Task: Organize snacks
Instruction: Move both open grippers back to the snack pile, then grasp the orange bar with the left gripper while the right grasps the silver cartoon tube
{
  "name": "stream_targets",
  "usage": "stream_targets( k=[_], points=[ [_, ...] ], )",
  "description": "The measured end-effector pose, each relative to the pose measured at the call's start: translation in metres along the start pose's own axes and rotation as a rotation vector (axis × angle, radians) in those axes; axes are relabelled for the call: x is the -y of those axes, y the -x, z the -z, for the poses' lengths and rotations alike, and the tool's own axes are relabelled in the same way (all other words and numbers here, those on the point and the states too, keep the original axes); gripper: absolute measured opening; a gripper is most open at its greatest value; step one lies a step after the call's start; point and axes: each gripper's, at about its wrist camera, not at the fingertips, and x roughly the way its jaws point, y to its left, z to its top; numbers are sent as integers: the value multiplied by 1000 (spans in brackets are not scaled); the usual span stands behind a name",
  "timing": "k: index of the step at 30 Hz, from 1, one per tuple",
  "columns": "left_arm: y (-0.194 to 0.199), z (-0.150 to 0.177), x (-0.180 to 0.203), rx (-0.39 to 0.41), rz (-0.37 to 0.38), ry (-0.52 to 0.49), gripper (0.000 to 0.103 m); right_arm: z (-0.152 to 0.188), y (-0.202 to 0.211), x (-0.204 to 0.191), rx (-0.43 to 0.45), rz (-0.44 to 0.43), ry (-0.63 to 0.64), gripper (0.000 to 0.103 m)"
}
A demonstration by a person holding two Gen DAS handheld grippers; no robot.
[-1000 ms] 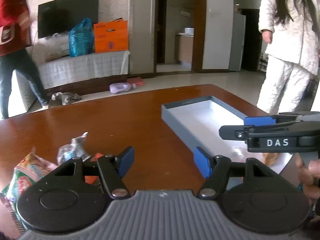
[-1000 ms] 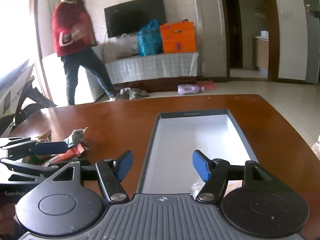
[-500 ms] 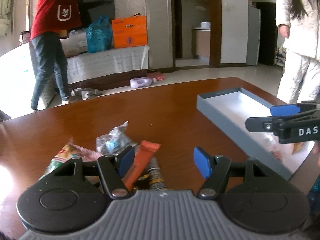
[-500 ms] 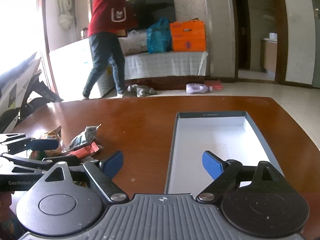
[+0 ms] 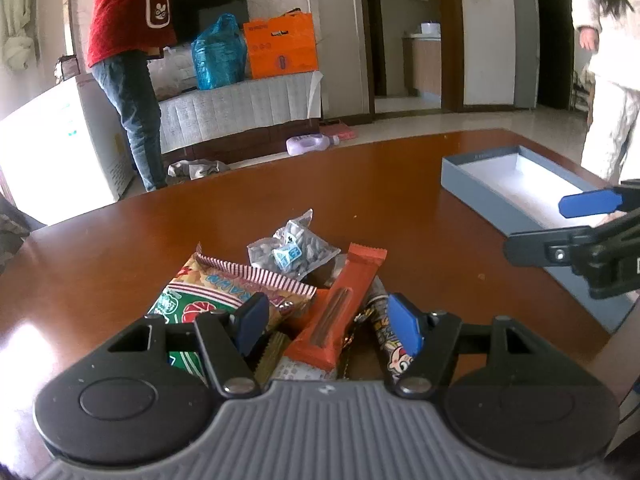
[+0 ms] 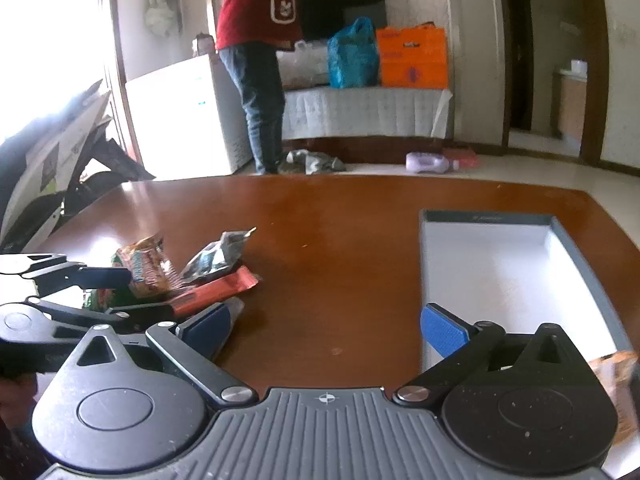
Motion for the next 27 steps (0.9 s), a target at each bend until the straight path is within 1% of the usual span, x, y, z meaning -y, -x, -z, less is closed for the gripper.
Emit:
stream_targets(
  k=[2, 6, 10, 16, 20, 27],
  points=[
    [-4, 0, 3, -11, 9, -18, 66, 0, -4, -6, -10, 11, 1, 103],
    [-13, -1, 6, -36, 29, -28, 66, 2, -9, -11, -24, 69, 7, 103],
    [-25, -1, 6, -68, 36, -19, 66, 3, -10, -8, -33, 70, -8, 103],
    [-35, -1, 5, -91, 38, -11, 66, 5, -14, -11, -51, 109, -7, 103],
    [-42, -2, 6, -107, 42, -13, 66, 4, -16, -13, -64, 104, -2, 103],
    [-48, -3, 5, -103, 65, 7, 66, 5, -19, -17, -81, 93, 18, 103]
  ],
)
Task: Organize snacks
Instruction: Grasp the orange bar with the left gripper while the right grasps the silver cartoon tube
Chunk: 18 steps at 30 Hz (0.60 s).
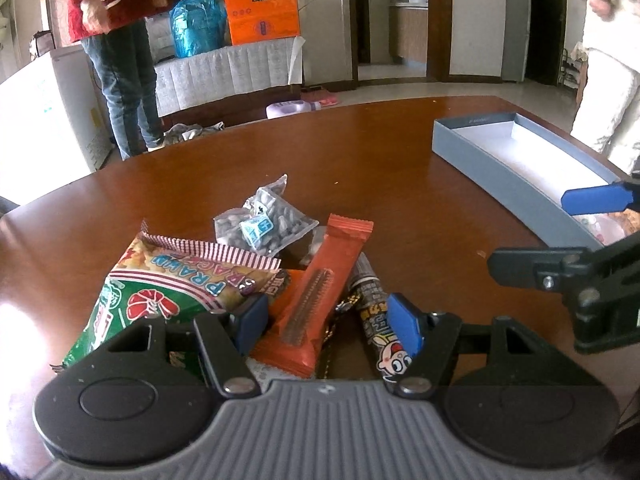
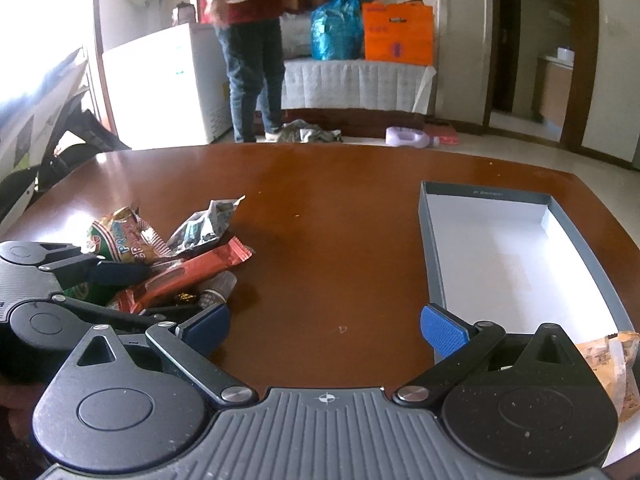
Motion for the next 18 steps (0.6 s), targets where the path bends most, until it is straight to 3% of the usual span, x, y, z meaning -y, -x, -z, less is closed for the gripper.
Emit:
stream_targets(
  k=[4, 8, 18],
  points=[
    [0, 2, -4, 0, 18, 12, 62, 0, -3, -8, -12, -10, 23, 103],
    [2, 1, -10, -5, 19, 38, 28, -1, -5, -14, -16, -22, 28, 103],
    [6, 3, -14, -10, 25, 38, 24, -2, -13, -19, -46, -31, 19, 103]
  ],
)
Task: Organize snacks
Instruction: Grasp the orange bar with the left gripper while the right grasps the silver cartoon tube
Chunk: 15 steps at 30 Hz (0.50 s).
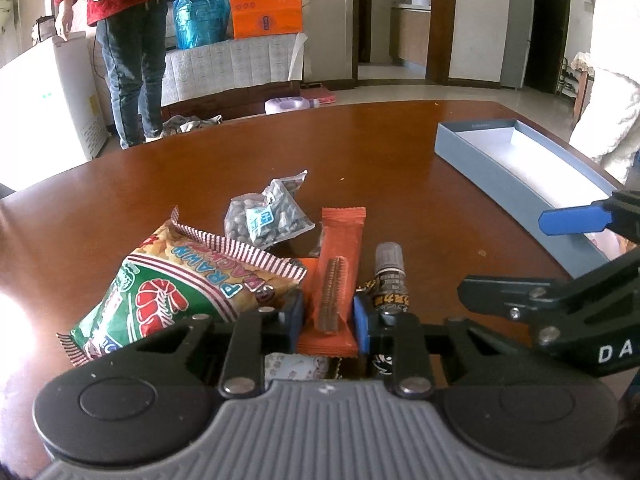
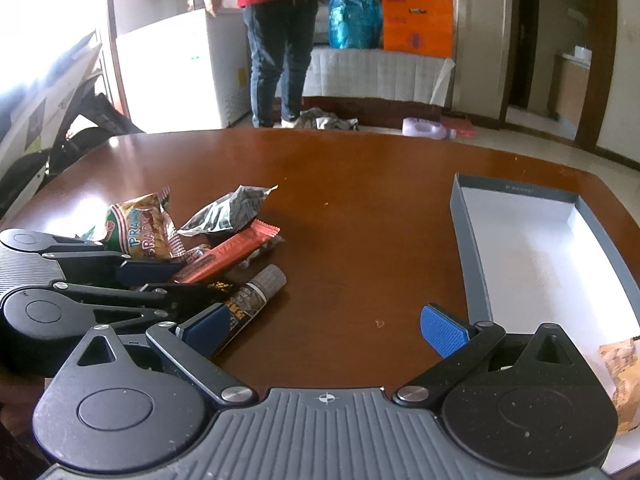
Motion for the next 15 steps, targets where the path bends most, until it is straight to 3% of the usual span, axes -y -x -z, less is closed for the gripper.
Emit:
stream_targets(
  k=[13, 15],
  points=[
    [18, 7, -25, 25, -39, 53, 21, -3, -23, -17, -48, -32, -83, 102],
    [21, 8, -29, 29, -46, 62, 21, -4, -28, -21, -58, -40, -86, 98]
  ],
)
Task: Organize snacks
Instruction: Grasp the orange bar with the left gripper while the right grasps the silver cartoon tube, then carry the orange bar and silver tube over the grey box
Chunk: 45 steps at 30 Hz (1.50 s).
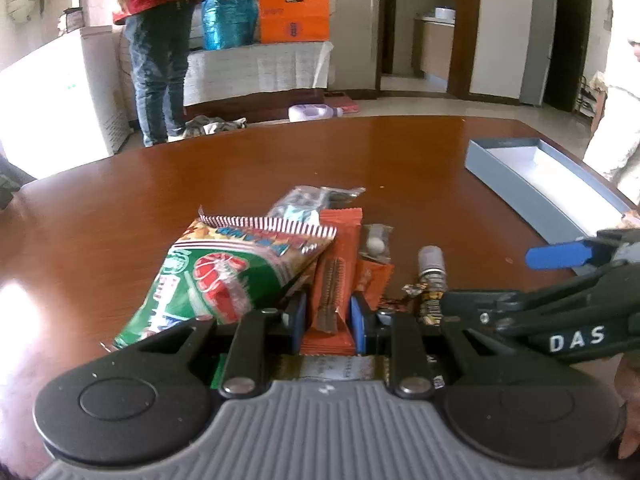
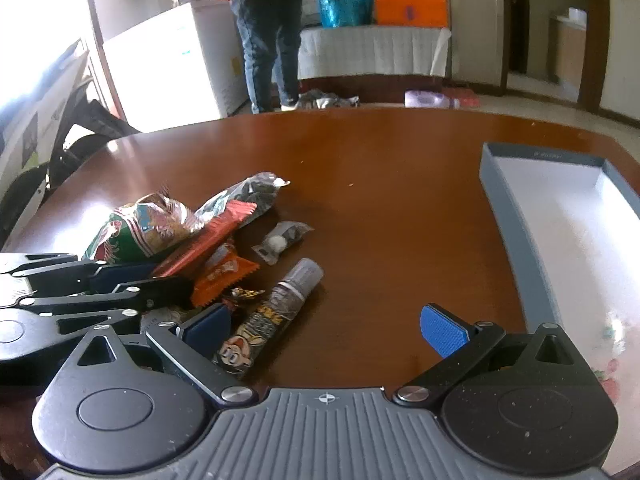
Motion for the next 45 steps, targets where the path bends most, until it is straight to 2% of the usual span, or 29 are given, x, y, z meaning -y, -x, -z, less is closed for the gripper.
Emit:
stream_targets(
  k=[1, 3, 5, 12, 16, 18, 19, 20, 21, 31, 45],
  points=[
    [1, 0, -2, 0, 2, 5, 21, 0, -3, -3, -6, -4, 12, 95],
    [3, 1, -3, 1, 4, 5, 21, 3, -8, -11, -22, 6, 63, 71],
    [5, 1, -4, 5, 5, 6, 21, 5, -9, -16, -17, -7, 94, 68],
    [11, 2, -8, 13, 16, 14, 21, 5, -17, -20, -33, -22, 81, 70],
    [12, 3, -5, 13, 25, 4, 21, 11, -23, -35, -28, 26, 187, 68],
    [13, 2, -4, 16, 27, 4, 21, 10, -21, -33, -25, 14, 194, 51],
    [13, 2, -4, 16, 28, 6, 21, 10, -20, -33, -21, 18, 204, 46],
    [14, 2, -4, 17, 29, 6, 21, 10, -19, -31, -18, 21, 211, 35],
    [13, 2, -3, 17, 30, 5, 21, 9, -18, -29, -17, 26, 215, 29],
    [14, -1, 1, 26, 35, 4, 21, 6, -14, -6, -25, 25, 168, 26],
    [18, -8, 14, 45, 49, -3, 21, -1, 13, 16, 57, -13, 66, 26]
  ],
)
